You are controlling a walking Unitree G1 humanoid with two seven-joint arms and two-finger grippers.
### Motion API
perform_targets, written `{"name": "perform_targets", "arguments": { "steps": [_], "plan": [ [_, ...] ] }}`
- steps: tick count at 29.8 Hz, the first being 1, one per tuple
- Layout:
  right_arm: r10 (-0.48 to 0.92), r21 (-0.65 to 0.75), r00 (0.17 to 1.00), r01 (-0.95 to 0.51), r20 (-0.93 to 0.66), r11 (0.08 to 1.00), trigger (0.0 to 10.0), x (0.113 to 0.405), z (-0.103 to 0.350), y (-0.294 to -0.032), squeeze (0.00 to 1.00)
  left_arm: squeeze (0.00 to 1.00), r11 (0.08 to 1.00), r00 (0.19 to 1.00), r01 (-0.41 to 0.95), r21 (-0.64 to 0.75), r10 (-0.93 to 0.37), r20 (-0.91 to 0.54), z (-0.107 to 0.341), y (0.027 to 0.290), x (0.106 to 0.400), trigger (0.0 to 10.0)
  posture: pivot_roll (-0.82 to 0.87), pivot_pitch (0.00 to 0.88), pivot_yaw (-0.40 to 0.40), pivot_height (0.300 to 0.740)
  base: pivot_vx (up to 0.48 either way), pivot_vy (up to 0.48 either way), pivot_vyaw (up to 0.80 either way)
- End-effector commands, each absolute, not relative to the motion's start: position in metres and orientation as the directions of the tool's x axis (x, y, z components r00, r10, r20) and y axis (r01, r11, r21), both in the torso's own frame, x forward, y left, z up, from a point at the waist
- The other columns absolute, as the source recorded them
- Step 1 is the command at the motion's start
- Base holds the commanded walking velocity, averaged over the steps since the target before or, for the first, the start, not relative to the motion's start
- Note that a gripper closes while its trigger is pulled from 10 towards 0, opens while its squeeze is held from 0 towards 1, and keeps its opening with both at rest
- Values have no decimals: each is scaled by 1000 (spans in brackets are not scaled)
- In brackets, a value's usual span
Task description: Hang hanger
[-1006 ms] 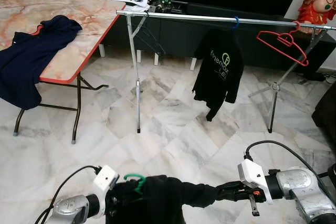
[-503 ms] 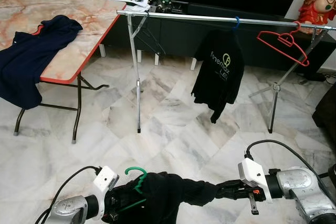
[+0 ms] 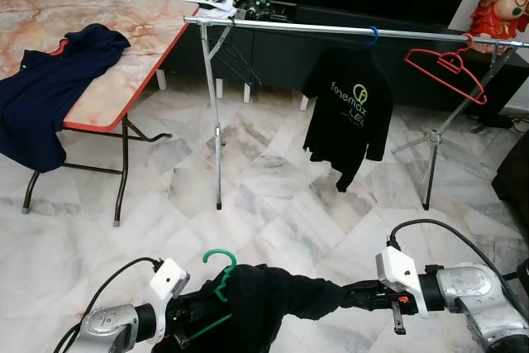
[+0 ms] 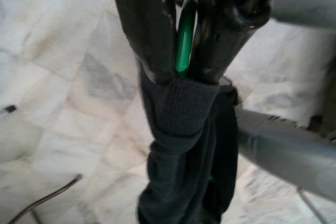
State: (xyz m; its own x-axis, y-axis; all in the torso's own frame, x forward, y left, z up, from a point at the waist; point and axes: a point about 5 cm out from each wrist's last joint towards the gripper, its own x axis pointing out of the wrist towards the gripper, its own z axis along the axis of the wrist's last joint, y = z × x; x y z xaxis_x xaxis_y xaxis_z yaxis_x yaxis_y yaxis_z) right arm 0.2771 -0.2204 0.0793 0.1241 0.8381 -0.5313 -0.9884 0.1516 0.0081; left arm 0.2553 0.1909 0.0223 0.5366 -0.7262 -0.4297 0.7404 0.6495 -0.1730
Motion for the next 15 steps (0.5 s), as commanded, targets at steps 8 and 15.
{"name": "perform_targets", "arguments": {
  "steps": [8,15],
  "plan": [
    [674,47,14,-996,-739,73,10000,264,71,-252,1000,0,636,535,758,-143,-732,-421,30,191,259,0,26,55,-105,740,0,0,0],
    [476,-42,61,-998,-877,50,10000,260,60,-273,1000,0,631,534,762,-143,-738,-412,32,189,259,0,24,58,-110,740,0,0,0]
  ]
}}
